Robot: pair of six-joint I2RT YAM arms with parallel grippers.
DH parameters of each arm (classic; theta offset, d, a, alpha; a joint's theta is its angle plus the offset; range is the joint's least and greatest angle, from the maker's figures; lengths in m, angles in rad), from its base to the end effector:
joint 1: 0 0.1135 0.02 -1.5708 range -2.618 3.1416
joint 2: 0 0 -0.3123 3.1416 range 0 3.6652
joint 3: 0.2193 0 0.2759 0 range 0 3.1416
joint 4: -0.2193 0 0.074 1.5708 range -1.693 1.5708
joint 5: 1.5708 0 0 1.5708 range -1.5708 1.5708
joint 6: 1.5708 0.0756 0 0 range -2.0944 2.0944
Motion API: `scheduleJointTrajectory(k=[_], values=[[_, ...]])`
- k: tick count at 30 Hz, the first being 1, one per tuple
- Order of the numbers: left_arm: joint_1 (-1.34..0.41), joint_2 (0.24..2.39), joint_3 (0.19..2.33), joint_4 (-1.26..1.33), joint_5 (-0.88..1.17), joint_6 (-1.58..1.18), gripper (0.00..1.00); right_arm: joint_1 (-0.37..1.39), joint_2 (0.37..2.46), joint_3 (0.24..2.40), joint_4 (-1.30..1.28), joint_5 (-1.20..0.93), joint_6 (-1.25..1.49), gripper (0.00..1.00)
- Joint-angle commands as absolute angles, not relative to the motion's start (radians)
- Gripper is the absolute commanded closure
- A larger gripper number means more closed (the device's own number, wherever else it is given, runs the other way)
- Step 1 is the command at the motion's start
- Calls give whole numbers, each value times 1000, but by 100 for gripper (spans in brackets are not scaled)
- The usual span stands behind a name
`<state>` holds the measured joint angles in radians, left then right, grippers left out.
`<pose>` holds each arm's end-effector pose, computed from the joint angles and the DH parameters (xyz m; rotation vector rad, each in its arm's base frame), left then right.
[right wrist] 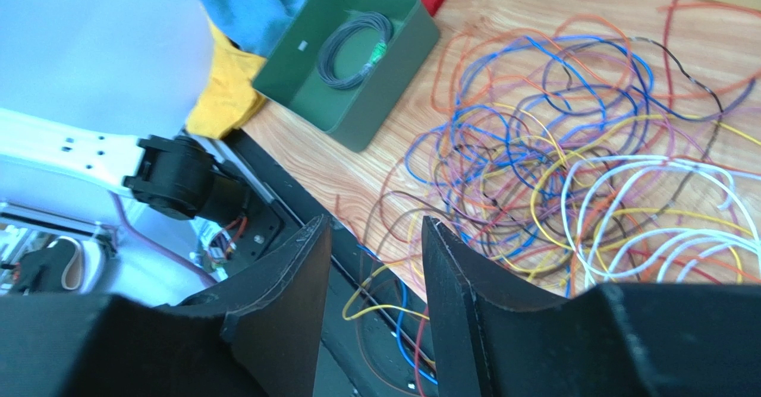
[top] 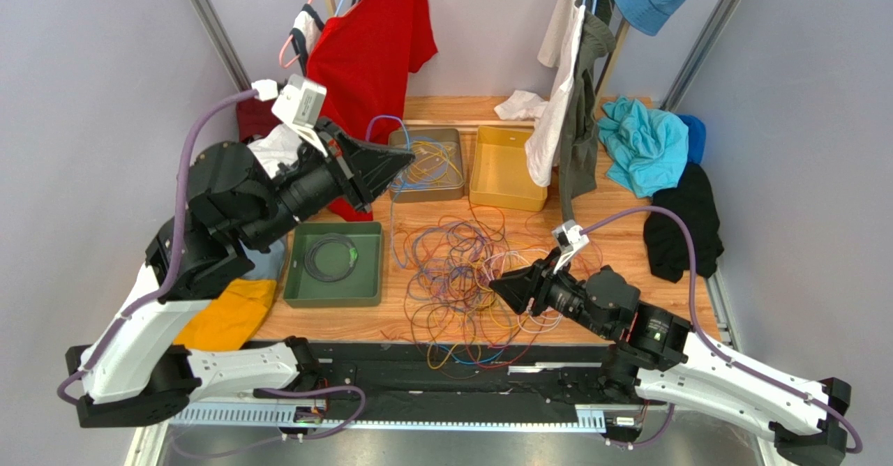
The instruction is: Untangle the cables
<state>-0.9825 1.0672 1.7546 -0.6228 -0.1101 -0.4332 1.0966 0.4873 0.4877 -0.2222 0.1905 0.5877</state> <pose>0.1113 -0.1519 0.6139 0.3429 1.5631 -1.0412 0.0848 0.1340 0.2873 -0.3388 1.8811 1.0157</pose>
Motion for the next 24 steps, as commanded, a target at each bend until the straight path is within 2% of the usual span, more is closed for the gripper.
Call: scheduleJointTrajectory(k=[1,3,6,13,19,24], values=[[-986,1179,1984,-759,-107,-328,100,1101,483,469,-173,181,578,54],[-986,1227,2113,-836,-148,-310,100,1103,482,465,-181,175,580,54],[-986,1224,2129,-903,-268,-311,100,1103,466,462,-213,193,584,55],[-973,1092,1726,-942,-573,-396,100,1103,390,465,-316,247,581,56],[-806,939,1458,-930,-511,-506,100,1103,330,449,-356,264,583,57],[-772,893,1378,-939,-517,-534,100,1103,313,434,-351,268,587,57]])
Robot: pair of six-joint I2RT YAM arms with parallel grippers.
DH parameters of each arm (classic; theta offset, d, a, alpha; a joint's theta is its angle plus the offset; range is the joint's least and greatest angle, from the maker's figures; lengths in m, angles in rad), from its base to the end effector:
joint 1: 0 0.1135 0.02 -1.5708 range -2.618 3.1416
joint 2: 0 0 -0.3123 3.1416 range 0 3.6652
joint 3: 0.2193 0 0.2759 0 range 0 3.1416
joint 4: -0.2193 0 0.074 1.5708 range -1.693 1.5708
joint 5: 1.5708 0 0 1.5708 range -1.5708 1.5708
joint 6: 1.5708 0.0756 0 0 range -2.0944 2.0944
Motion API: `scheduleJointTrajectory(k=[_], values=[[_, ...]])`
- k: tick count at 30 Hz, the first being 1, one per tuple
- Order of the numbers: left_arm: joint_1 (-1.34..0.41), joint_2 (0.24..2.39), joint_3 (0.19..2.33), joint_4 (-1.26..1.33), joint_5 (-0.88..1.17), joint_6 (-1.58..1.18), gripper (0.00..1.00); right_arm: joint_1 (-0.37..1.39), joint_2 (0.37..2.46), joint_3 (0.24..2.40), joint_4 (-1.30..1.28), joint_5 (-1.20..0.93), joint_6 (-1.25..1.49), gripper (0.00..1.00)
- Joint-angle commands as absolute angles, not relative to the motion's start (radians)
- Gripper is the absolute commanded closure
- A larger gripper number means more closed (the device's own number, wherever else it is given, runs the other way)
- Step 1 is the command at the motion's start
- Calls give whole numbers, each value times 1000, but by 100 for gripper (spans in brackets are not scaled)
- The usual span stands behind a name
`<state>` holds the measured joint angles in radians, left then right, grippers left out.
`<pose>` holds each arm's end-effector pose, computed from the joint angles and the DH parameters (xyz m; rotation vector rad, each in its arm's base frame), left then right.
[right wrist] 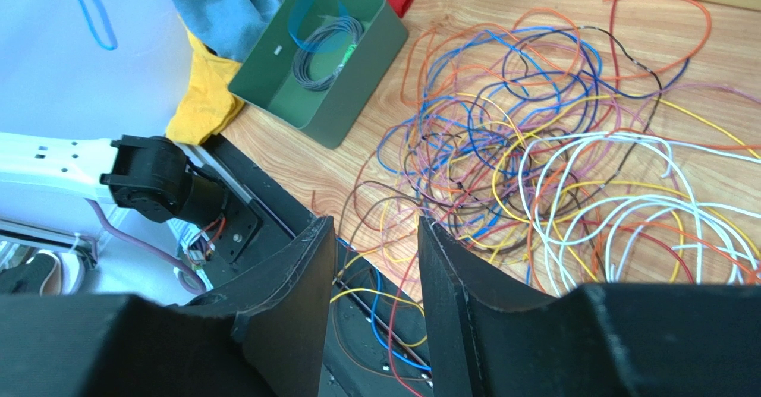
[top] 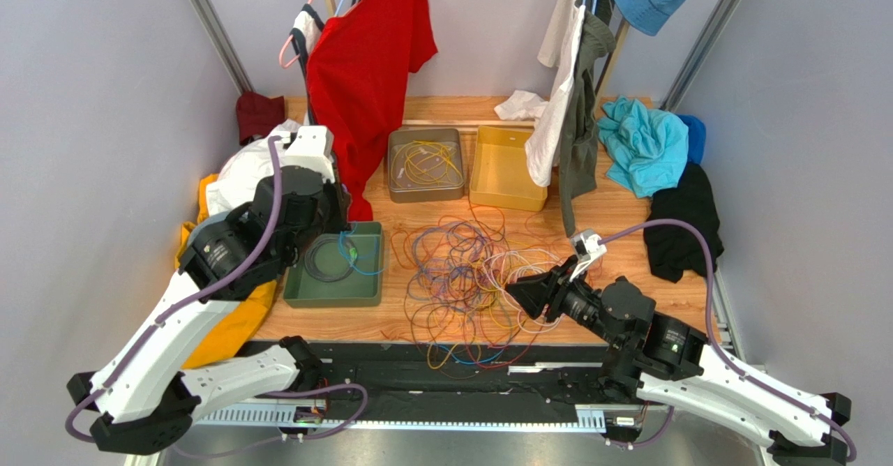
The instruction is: Untangle the cables
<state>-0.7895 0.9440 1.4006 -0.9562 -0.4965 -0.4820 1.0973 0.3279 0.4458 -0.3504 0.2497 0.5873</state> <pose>0.1491 -0.0992 0.4717 0.0090 2.0180 -0.2962 0.0750 0.1054 0.2714 -0.2962 1.8826 0.9607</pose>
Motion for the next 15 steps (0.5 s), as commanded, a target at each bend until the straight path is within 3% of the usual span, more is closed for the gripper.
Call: scheduleJointTrajectory(k=[1,15], values=[[-762,888,1352,-940,-525,-537,100,1103,314,433,-350,270,589,57],[-566,835,1119,-913,-433,-578,100,1103,302,408,-351,272,595,58]])
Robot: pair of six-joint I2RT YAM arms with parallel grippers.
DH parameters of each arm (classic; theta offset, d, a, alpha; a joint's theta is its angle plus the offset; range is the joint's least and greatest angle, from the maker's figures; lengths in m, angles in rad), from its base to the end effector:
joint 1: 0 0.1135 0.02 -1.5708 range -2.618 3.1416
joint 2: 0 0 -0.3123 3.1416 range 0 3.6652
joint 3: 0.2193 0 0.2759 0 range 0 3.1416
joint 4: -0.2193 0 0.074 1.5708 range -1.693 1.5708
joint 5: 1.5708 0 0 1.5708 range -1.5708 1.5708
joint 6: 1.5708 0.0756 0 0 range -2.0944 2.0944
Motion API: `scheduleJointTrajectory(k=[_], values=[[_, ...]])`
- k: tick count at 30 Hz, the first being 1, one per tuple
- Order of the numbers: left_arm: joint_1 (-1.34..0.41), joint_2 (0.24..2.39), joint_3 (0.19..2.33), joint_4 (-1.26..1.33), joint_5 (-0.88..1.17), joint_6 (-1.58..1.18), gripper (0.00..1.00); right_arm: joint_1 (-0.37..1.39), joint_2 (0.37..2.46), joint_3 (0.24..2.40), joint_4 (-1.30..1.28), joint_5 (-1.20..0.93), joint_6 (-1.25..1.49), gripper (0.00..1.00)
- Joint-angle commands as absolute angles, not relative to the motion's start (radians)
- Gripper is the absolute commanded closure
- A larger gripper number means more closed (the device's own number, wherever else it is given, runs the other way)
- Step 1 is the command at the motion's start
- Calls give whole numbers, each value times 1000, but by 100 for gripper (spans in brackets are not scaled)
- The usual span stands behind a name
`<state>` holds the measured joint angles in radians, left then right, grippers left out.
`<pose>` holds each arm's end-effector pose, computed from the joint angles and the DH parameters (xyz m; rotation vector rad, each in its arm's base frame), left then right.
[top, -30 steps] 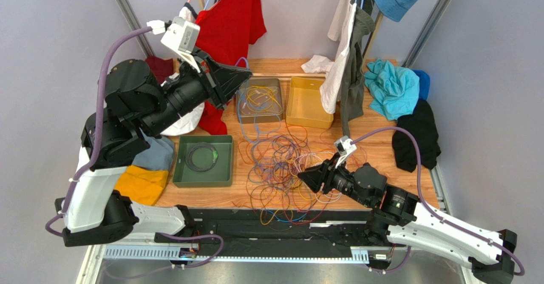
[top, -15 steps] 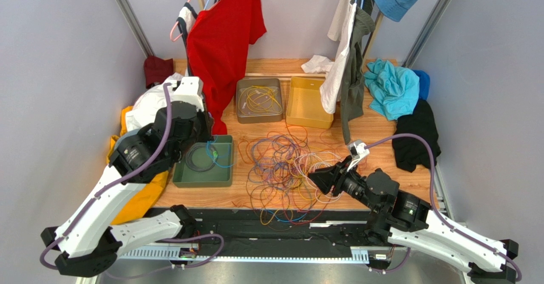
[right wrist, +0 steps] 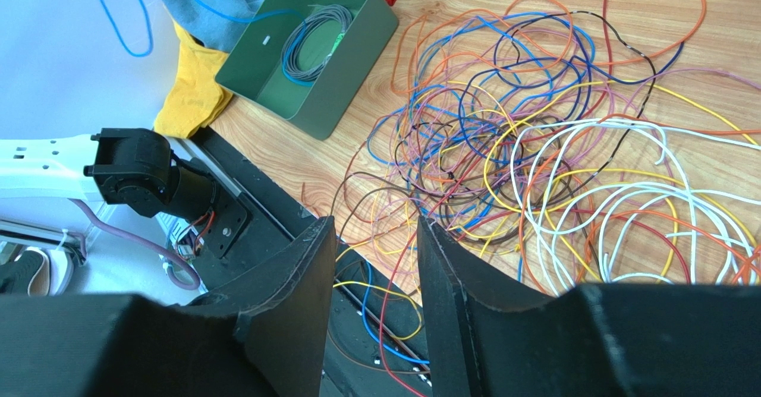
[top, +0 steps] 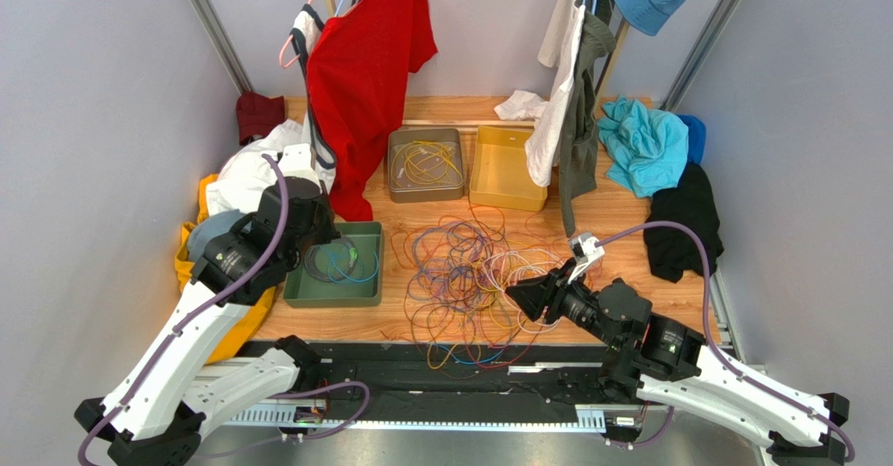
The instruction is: Untangle the cables
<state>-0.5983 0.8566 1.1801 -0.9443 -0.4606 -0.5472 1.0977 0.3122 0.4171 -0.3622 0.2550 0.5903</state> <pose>0.1569 -0.0663 0.4096 -0.2003 2.1142 -0.1722 0.0747 0.1040 0.2599 -0.2980 1.9047 0.9418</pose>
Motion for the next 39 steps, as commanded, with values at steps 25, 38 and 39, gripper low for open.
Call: scheduleJointTrajectory(k=[25,38,39], values=[[-179,982,1074,-825,-307,-594,4,1103,308,379,-337,279,571,58],[-676,1057,944,-473,-69,-722,16,1104,379,367,-293,305,606,58],[-745,1089,934,-450,-74,-729,19,1103,382,376,-299,304,603,59]])
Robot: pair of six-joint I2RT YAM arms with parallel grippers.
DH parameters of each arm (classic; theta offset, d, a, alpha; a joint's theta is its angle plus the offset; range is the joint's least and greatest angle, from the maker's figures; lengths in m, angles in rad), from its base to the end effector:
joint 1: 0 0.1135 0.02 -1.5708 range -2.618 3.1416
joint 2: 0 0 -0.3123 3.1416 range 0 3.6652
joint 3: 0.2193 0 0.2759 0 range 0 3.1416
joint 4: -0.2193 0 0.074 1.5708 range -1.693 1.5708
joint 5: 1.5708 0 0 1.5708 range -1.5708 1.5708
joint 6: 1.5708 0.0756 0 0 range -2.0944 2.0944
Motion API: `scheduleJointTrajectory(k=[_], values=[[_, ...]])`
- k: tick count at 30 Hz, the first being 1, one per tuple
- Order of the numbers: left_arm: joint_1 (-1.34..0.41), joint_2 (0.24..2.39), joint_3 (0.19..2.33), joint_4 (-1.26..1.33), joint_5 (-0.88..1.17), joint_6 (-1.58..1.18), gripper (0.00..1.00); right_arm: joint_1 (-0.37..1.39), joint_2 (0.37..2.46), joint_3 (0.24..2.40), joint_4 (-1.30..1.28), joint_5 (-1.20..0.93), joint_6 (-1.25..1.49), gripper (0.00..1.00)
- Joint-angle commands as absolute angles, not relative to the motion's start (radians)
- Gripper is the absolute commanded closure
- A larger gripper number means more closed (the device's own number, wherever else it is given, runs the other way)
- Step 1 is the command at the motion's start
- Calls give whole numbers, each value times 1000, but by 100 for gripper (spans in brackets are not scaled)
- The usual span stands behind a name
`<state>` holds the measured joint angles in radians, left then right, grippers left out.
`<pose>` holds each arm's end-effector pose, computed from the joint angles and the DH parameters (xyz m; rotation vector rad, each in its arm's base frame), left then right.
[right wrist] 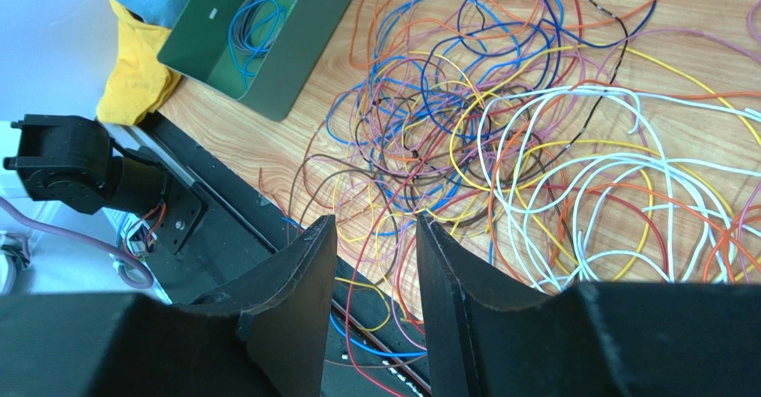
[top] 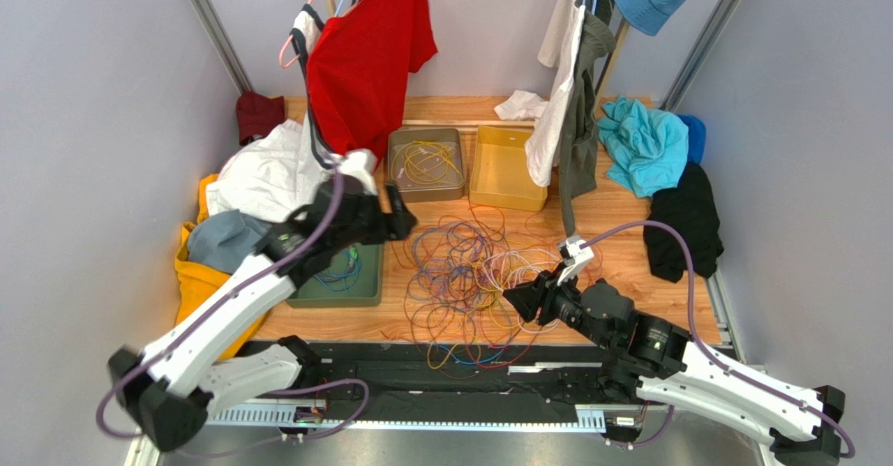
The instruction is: Untangle the cables
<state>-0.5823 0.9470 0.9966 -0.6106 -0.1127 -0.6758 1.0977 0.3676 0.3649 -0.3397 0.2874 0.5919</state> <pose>0.1966 -0.1193 0.3609 -0.1706 2.1852 -0.6125 0.0810 0.1113 0.2358 -0.3006 1.9729 0.8563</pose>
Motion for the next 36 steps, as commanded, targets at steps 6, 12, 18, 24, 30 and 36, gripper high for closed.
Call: scheduleJointTrajectory(k=[6,12,18,24,30,36], values=[[-919,1284,923,-330,-115,-730,23,1103,406,393,-327,305,601,59],[-925,1422,896,-262,-130,-735,22,1103,423,399,-331,304,611,59],[-925,1554,893,-196,-87,-735,29,1104,433,396,-334,310,614,59],[-925,1664,893,-178,-110,-758,30,1103,443,405,-345,316,611,59],[-925,1700,885,-158,-101,-761,60,1103,440,402,-348,321,612,59],[-925,1668,910,-178,-62,-736,100,1103,426,407,-360,314,618,60]])
